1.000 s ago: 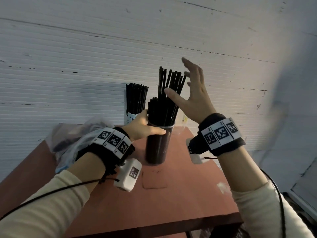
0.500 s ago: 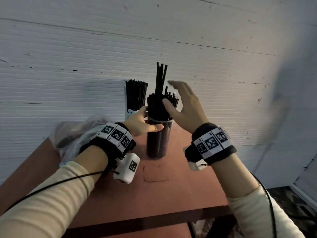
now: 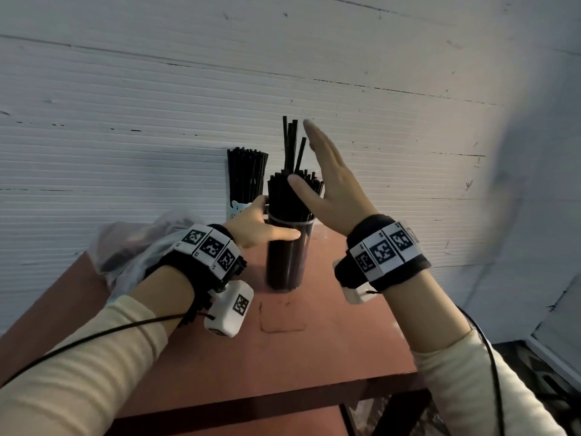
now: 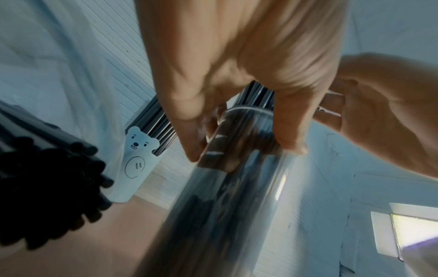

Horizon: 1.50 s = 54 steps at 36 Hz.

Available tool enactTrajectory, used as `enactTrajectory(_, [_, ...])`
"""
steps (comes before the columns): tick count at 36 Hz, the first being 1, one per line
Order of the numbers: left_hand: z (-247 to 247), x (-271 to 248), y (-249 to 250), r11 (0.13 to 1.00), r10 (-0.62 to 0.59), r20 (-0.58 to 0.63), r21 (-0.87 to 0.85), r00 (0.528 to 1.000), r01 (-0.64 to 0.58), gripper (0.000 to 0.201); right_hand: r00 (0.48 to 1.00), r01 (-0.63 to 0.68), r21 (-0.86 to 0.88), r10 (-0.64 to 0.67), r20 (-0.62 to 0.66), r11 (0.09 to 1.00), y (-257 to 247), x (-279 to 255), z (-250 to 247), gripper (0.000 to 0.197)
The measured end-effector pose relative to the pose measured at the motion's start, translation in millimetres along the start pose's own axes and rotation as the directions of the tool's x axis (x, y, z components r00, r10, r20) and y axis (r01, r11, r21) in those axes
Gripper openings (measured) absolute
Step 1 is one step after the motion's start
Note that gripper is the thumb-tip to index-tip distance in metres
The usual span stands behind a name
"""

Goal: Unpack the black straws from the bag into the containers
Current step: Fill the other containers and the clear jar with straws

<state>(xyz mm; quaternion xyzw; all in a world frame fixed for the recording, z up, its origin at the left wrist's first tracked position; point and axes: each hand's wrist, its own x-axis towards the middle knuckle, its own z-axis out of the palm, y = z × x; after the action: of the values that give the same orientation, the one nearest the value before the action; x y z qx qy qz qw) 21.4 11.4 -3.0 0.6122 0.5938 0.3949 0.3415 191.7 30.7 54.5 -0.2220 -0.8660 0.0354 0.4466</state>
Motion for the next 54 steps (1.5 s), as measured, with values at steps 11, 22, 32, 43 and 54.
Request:
enactTrajectory(11, [-11, 4, -11, 0.999, 0.034, -0.048, 0.031, 0.998, -0.033, 0.088, 0.998, 0.068, -0.106, -0.068, 0.009, 0.992, 3, -4, 12, 0.028])
enactTrajectory(22, [-9, 11, -14, 0.991, 0.067, -0.096, 0.123, 0.993, -0.055, 0.072, 0.997, 0.071, -0.084, -0.074, -0.030, 0.994, -2, 18, 5, 0.059])
enactTrajectory(32, [-12, 13, -16, 0.997, 0.041, -0.040, 0.073, 0.998, -0.038, 0.077, 0.996, 0.041, -0.100, -0.049, -0.077, 0.994, 2, 8, 6, 0.035])
enactTrajectory(43, [-10, 15, -16, 0.996, 0.048, -0.073, 0.083, 0.996, -0.042, 0.068, 0.987, 0.119, -0.260, -0.143, -0.074, 0.958, 1, 22, -1, 0.028])
enactTrajectory(54, [-10, 11, -14, 0.990, 0.062, -0.086, 0.130, 0.994, -0.050, 0.069, 0.996, 0.039, -0.121, -0.049, -0.080, 0.992, -8, 17, 12, 0.017])
